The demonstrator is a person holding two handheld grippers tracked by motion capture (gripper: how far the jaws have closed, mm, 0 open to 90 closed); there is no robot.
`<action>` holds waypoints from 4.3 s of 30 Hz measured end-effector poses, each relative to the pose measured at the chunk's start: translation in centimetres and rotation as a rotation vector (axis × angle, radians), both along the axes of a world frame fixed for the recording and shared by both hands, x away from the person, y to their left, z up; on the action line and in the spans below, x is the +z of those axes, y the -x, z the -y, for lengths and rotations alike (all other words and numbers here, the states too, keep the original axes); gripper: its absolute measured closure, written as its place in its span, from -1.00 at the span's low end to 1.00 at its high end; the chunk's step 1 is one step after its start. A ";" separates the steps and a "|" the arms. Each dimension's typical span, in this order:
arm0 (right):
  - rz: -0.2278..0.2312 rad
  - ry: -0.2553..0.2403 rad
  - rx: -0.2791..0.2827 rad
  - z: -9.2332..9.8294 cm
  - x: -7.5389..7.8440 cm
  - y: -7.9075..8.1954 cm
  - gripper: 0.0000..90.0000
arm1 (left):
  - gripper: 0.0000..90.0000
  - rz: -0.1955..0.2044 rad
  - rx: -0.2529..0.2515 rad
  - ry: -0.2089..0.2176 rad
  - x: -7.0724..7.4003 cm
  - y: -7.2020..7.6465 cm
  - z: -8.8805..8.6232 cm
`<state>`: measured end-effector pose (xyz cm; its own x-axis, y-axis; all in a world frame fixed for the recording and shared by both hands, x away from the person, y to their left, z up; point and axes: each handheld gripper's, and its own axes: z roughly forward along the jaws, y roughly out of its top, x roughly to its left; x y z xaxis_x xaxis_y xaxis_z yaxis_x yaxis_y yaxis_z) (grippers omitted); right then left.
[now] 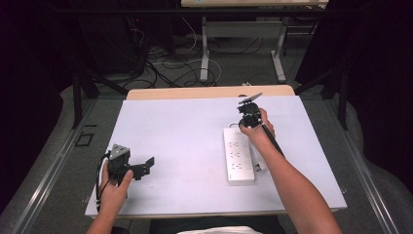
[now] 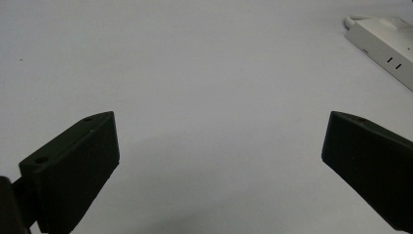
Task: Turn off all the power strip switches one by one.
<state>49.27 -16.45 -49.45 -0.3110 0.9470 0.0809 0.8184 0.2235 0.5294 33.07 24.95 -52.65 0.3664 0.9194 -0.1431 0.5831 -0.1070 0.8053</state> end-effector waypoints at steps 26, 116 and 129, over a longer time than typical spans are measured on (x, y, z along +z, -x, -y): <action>-0.012 0.029 -0.013 -0.5 -1.8 -0.8 1.00 | -0.99 0.002 -0.002 0.000 0.0 0.0 0.0; -0.026 -0.060 0.026 1.8 -1.1 4.0 1.00 | -0.99 -0.001 -0.001 -0.013 -0.1 0.0 0.0; -0.048 -0.079 0.038 1.9 -1.7 5.2 1.00 | -0.99 -0.002 -0.001 -0.012 -0.2 0.0 0.1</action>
